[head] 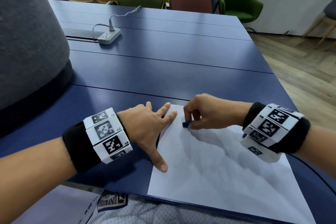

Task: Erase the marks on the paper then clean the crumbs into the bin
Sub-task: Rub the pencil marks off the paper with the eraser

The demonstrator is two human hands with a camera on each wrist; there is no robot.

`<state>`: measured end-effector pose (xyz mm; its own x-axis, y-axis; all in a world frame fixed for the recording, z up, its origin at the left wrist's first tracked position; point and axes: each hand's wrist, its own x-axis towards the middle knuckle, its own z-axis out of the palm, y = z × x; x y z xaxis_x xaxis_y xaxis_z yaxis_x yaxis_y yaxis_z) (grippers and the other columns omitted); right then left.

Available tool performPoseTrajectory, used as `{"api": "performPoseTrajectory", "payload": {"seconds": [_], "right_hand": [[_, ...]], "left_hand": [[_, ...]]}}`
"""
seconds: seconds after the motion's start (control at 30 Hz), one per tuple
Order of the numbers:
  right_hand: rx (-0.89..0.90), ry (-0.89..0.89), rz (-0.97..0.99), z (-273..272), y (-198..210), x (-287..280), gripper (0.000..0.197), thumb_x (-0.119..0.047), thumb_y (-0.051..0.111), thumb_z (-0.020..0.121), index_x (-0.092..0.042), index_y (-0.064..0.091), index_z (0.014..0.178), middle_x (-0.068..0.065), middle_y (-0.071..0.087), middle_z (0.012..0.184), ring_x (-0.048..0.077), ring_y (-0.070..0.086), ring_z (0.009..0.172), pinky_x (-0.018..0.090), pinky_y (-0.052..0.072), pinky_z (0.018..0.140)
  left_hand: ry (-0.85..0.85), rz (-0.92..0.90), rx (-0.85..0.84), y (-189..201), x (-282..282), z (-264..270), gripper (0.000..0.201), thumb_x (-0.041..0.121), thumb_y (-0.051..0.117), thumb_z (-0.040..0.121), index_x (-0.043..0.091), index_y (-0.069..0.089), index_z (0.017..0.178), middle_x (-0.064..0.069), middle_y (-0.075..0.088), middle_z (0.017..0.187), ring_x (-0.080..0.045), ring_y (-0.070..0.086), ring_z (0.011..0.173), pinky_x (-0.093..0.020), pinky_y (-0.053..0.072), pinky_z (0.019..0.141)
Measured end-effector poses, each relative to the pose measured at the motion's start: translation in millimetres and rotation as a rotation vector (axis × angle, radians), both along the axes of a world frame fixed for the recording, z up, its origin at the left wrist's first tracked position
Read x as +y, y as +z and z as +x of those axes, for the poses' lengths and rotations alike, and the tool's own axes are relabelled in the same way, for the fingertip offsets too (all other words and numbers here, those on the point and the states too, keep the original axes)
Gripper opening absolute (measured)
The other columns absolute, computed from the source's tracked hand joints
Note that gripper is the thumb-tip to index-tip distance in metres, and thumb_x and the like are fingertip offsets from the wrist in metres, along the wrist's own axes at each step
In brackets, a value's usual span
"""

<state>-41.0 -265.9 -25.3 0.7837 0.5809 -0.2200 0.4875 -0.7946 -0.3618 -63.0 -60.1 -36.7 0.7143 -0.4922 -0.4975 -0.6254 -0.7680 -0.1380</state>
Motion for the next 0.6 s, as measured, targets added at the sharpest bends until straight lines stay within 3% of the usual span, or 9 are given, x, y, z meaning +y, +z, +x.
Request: {"api": "performPoseTrajectory", "payload": {"seconds": [0.1,0.2,0.37,0.5,0.6], "right_hand": [[-0.011,-0.002,-0.054,3,4,2,0.016,-0.032,0.07,0.083,-0.017,0.069,0.081,-0.008,0.057,0.06,0.005,0.049,0.051,0.013,0.036,0.045],[-0.077,-0.078,-0.014,8,2,-1,0.02,-0.032,0.068,0.084,-0.014,0.065,0.079,-0.009,0.053,0.059,0.007,0.047,0.051,0.019,0.036,0.048],[0.048,0.029,0.012,-9,-2,3,0.014,-0.026,0.07,0.081,-0.015,0.064,0.076,-0.006,0.055,0.059,0.008,0.046,0.051,0.015,0.035,0.047],[-0.016,-0.057,0.013,2,-1,1,0.015,-0.03,0.07,0.082,-0.017,0.065,0.077,-0.007,0.055,0.06,0.006,0.047,0.051,0.017,0.035,0.049],[0.023,-0.015,0.025,-5,-1,3,0.017,-0.03,0.07,0.082,-0.015,0.064,0.076,-0.006,0.055,0.06,0.007,0.046,0.05,0.018,0.036,0.05]], "left_hand": [[0.003,0.005,0.002,1,-1,0,0.147,0.094,0.061,0.043,0.033,-0.017,0.152,0.006,-0.019,0.162,-0.048,0.012,0.145,-0.044,0.03,0.111],[0.0,0.004,-0.001,0,-1,0,0.146,0.094,0.061,0.044,0.033,-0.017,0.152,0.006,-0.02,0.162,-0.049,0.012,0.145,-0.044,0.03,0.111],[0.003,0.001,0.002,-2,0,0,0.148,0.094,0.061,0.044,0.032,-0.019,0.152,0.004,-0.021,0.162,-0.049,0.01,0.145,-0.045,0.029,0.111],[0.01,-0.002,0.009,-2,0,0,0.148,0.093,0.062,0.044,0.032,-0.02,0.151,0.005,-0.021,0.161,-0.049,0.007,0.145,-0.045,0.028,0.113],[0.017,-0.007,0.012,-3,0,0,0.149,0.093,0.062,0.043,0.033,-0.022,0.151,0.005,-0.022,0.161,-0.049,0.007,0.145,-0.046,0.028,0.113]]}}
